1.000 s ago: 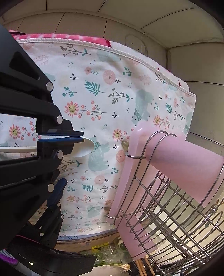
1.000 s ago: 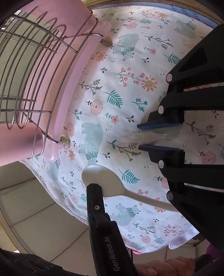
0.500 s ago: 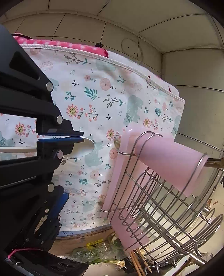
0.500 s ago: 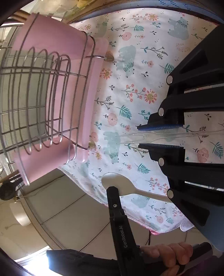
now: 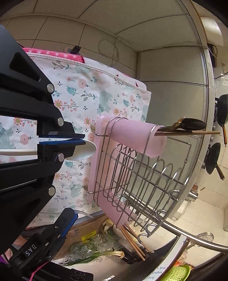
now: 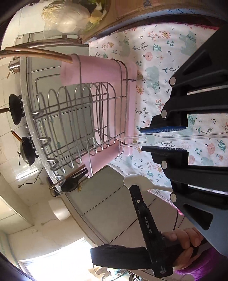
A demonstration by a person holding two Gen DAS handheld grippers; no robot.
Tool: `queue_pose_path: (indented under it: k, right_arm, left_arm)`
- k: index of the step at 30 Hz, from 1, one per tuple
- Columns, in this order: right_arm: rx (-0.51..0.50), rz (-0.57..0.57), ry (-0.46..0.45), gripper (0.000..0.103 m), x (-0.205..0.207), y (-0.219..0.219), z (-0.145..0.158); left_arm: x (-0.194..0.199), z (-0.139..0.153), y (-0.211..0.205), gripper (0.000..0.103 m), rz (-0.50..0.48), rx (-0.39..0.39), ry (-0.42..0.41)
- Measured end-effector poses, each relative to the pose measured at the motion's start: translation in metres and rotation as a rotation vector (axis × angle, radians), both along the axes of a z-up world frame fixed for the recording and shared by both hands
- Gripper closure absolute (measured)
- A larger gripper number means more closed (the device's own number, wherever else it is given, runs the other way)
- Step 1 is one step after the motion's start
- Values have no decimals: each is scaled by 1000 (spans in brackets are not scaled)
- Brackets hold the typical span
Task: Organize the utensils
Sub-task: 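Lift the white spoon with the left gripper while the right gripper lifts the clear fork above the holder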
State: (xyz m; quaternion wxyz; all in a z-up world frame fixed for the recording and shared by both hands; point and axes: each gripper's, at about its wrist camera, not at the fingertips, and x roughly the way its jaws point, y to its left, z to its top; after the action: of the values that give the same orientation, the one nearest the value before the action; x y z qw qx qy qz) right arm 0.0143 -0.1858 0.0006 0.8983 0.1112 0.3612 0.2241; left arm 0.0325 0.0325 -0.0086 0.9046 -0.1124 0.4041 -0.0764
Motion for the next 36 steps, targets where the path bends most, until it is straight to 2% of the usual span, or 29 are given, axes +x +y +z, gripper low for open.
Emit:
queue_pose_path:
  k: [10,20,26,32,36]
  right_arm:
    - [66,-44,-90,88,-8,-14,21]
    - [98,-67,-151,88,-9,-28,40]
    - [134,-79,-187,88,-4,-44,63]
    - [178,-98,-238,88,4,-59,88]
    - [179,-114,-308,88,9,-65,106]
  left_arm:
    - [-11,31,2,102,7,-35,-115]
    - [-13,49,7,102,12,-72,-202]
    - [-9,63,11,102,26,-94,-242]
    - [-2,83,14,102,36,-121,-313]
    - [5,98,19,102,63,-131,-387]
